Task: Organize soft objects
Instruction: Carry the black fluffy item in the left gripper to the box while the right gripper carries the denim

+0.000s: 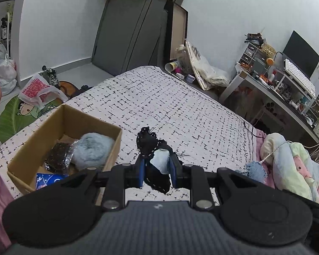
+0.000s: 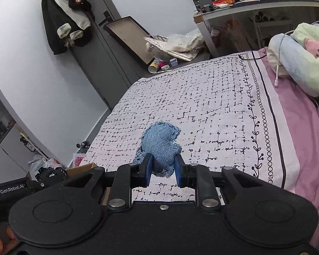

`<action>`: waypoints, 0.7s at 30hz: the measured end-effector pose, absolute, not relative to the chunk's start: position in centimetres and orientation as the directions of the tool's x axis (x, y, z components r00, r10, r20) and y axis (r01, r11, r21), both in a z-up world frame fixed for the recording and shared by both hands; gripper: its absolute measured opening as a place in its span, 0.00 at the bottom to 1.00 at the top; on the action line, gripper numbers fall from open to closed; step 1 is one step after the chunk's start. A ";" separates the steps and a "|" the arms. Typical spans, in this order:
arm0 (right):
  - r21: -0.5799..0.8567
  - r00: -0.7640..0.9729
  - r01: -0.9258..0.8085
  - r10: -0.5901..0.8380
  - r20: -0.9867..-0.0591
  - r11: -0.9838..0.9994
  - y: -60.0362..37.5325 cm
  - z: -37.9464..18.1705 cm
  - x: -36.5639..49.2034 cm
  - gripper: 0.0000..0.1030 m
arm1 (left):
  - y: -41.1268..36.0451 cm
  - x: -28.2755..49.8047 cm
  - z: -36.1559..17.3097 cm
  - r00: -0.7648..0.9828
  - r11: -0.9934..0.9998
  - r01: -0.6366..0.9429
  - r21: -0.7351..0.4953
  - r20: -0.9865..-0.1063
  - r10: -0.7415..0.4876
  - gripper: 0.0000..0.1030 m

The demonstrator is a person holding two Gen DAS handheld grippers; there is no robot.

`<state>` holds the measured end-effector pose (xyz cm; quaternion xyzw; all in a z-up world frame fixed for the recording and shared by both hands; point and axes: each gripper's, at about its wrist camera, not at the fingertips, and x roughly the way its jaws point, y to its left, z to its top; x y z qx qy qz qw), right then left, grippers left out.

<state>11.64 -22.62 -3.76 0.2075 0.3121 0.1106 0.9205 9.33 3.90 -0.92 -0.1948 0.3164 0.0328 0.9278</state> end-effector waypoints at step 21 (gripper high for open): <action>0.394 0.780 -0.103 0.320 -0.538 0.913 -17.8 -3.2 11.9 0.21 | 9.7 10.6 -3.4 0.797 0.894 -0.222 -0.389 -0.601 -0.064 0.22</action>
